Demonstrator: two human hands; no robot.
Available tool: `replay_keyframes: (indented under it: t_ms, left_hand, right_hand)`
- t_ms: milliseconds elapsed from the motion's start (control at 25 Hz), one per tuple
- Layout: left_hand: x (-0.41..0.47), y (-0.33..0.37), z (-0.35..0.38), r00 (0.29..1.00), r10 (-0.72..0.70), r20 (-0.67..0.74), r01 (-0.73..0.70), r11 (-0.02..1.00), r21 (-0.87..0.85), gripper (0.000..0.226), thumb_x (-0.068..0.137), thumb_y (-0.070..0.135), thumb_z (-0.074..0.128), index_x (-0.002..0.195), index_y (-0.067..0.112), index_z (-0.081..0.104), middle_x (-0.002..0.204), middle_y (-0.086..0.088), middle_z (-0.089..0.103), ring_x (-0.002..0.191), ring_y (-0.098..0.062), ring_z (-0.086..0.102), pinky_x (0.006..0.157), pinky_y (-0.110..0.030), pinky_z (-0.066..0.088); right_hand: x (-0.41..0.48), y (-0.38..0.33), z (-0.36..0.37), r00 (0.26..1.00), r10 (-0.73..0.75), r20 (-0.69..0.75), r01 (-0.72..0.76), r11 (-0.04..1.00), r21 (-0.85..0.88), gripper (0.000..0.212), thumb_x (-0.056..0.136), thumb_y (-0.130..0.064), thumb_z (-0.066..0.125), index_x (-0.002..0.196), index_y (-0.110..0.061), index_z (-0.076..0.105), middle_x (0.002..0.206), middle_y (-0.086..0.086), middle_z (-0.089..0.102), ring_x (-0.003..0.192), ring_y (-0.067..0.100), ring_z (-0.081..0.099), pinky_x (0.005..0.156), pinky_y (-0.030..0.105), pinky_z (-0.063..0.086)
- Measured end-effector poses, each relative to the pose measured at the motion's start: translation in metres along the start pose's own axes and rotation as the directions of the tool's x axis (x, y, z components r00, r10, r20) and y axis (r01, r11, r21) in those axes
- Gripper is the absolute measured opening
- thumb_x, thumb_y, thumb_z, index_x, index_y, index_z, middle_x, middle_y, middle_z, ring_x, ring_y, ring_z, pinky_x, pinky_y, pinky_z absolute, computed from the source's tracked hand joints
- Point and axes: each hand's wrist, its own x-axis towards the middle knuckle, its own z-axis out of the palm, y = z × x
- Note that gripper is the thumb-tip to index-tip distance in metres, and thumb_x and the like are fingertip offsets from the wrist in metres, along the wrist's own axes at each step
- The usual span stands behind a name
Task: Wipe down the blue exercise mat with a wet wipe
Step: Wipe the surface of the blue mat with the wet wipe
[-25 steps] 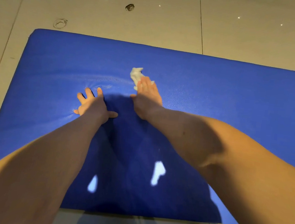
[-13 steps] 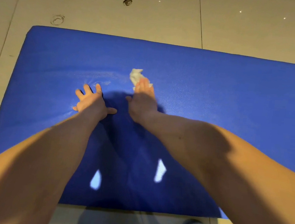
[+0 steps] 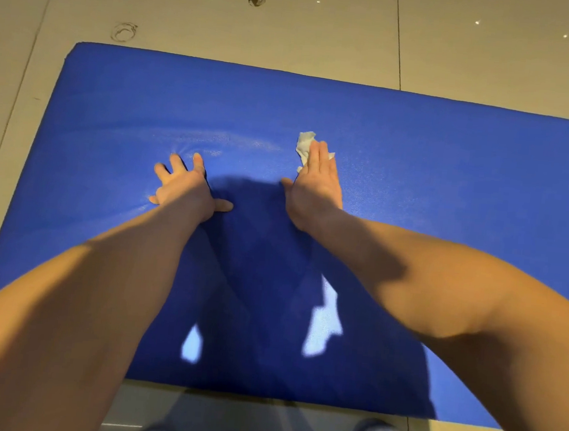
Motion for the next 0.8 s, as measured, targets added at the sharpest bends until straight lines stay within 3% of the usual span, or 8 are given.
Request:
replay_keyframes:
  t_ms: [80, 200, 320, 400, 520, 640, 720, 800]
  left_hand:
    - [0.0, 0.0, 0.0, 1.0, -0.002, -0.002, 0.002, 1.0, 0.003, 0.126, 0.066, 0.074, 0.077, 0.158, 0.036, -0.001, 0.159, -0.003, 0.005, 0.144, -0.038, 0.009, 0.098, -0.061, 0.047]
    - [-0.003, 0.0, 0.0, 1.0, 0.008, -0.015, -0.009, 1.0, -0.029, 0.126, 0.065, 0.076, 0.076, 0.158, 0.036, 0.0, 0.159, -0.001, 0.006, 0.144, -0.037, 0.01, 0.1, -0.06, 0.046]
    - [-0.009, -0.004, 0.0, 0.999, 0.024, -0.026, -0.026, 0.998, -0.059, 0.128, 0.062, 0.084, 0.07, 0.158, 0.037, 0.0, 0.164, 0.002, 0.002, 0.148, -0.034, 0.007, 0.104, -0.059, 0.042]
    - [-0.013, -0.008, 0.002, 0.998, 0.039, -0.042, -0.042, 0.996, -0.08, 0.126, 0.064, 0.085, 0.068, 0.159, 0.037, 0.0, 0.166, 0.004, -0.002, 0.151, -0.03, 0.002, 0.106, -0.057, 0.04]
    - [-0.019, -0.012, 0.011, 0.994, 0.054, -0.094, -0.067, 0.989, -0.134, 0.108, 0.076, 0.071, 0.071, 0.159, 0.035, 0.012, 0.166, 0.004, 0.001, 0.152, -0.026, -0.001, 0.112, -0.056, 0.034]
    - [-0.03, -0.019, 0.022, 0.992, 0.061, -0.111, -0.078, 0.985, -0.156, 0.091, 0.082, 0.064, 0.07, 0.155, 0.032, 0.024, 0.162, 0.002, 0.012, 0.15, -0.026, 0.005, 0.108, -0.053, 0.041]
    - [-0.041, -0.026, 0.028, 0.994, 0.056, -0.092, -0.068, 0.989, -0.129, 0.09, 0.084, 0.062, 0.069, 0.156, 0.033, 0.024, 0.161, 0.002, 0.013, 0.149, -0.026, 0.007, 0.102, -0.05, 0.047]
    - [-0.052, -0.03, 0.032, 0.997, 0.048, -0.066, -0.055, 0.993, -0.105, 0.091, 0.084, 0.061, 0.07, 0.156, 0.035, 0.021, 0.16, 0.002, 0.013, 0.149, -0.026, 0.008, 0.099, -0.047, 0.048]
  right_hand:
    - [0.002, -0.012, 0.0, 0.998, -0.027, -0.054, 0.039, 0.974, 0.225, 0.038, 0.098, -0.038, 0.052, 0.116, -0.005, 0.058, 0.152, 0.007, 0.025, 0.143, 0.029, 0.025, 0.121, 0.043, 0.021]
    - [-0.01, -0.049, 0.007, 0.993, -0.118, 0.008, 0.095, 0.839, 0.536, 0.069, 0.093, -0.027, 0.058, 0.152, -0.009, 0.027, 0.159, -0.002, 0.022, 0.149, 0.026, 0.019, 0.122, 0.039, 0.021]
    - [-0.021, -0.077, 0.018, 0.966, -0.25, 0.062, 0.181, 0.831, 0.525, 0.083, 0.092, -0.023, 0.06, 0.158, -0.024, 0.01, 0.164, -0.012, 0.007, 0.153, 0.02, 0.011, 0.123, 0.029, 0.01]
    - [-0.022, -0.07, 0.016, 0.963, -0.262, 0.056, 0.203, 0.85, 0.486, 0.082, 0.092, -0.022, 0.061, 0.157, -0.028, 0.012, 0.163, -0.016, 0.009, 0.146, 0.009, 0.028, 0.117, 0.014, 0.006]
    - [-0.03, -0.046, 0.002, 0.986, -0.163, 0.04, 0.117, 0.839, 0.531, 0.075, 0.091, -0.023, 0.064, 0.152, -0.033, 0.022, 0.152, -0.022, 0.024, 0.131, -0.002, 0.039, 0.107, 0.007, 0.019]
    - [-0.035, -0.011, -0.01, 1.0, -0.005, 0.016, 0.0, 0.951, 0.31, 0.071, 0.095, -0.038, 0.055, 0.154, -0.022, 0.019, 0.149, -0.01, 0.029, 0.141, 0.01, 0.028, 0.117, 0.022, 0.016]
    - [-0.038, 0.01, -0.016, 0.995, 0.051, 0.086, -0.051, 0.999, -0.002, 0.074, 0.101, -0.048, 0.039, 0.156, -0.004, 0.015, 0.161, 0.006, 0.013, 0.15, 0.025, 0.01, 0.124, 0.036, 0.004]
    - [-0.043, 0.016, -0.019, 0.988, 0.104, 0.114, -0.09, 0.989, -0.117, 0.074, 0.104, -0.048, 0.029, 0.152, 0.007, 0.022, 0.162, 0.014, 0.003, 0.151, 0.028, -0.001, 0.124, 0.042, 0.001]
